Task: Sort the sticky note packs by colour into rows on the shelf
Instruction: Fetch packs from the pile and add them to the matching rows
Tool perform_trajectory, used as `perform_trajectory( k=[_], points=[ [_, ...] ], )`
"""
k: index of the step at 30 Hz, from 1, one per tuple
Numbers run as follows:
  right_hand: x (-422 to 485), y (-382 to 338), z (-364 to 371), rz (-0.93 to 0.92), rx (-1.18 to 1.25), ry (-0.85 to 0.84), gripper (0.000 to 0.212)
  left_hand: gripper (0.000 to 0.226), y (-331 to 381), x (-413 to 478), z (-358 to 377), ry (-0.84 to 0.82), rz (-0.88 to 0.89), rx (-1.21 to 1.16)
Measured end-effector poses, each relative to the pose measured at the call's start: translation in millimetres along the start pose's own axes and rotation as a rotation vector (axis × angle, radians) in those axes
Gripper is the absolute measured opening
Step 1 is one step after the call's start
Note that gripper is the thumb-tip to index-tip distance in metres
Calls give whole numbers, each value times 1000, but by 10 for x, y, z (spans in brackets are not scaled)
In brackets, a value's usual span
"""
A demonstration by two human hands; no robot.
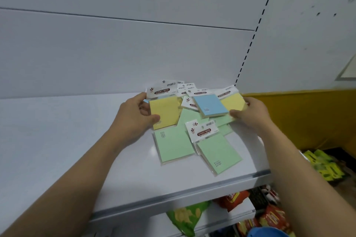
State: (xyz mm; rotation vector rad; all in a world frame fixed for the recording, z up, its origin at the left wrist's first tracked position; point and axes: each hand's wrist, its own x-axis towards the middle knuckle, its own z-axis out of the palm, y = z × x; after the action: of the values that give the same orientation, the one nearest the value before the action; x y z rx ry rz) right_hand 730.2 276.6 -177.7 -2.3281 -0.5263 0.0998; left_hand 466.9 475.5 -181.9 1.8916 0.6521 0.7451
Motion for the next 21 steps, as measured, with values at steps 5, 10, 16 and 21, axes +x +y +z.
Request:
perform_trajectory(
  k=[5,10,16,21],
  points=[
    [-111,-84,-296,-39,7,269,27,39,-36,24,-29,61,-63,-102],
    [-252,-389,-485,-131,212,374,20,27,149,162,-90,161,25,-102],
    [-374,-698,-358,-198,447,197,24,23,418,164,-261,215,104,-102],
    [-548,-1140,-37,-298,525,51,22,23,475,42,-633,307,85,-83]
  ],
)
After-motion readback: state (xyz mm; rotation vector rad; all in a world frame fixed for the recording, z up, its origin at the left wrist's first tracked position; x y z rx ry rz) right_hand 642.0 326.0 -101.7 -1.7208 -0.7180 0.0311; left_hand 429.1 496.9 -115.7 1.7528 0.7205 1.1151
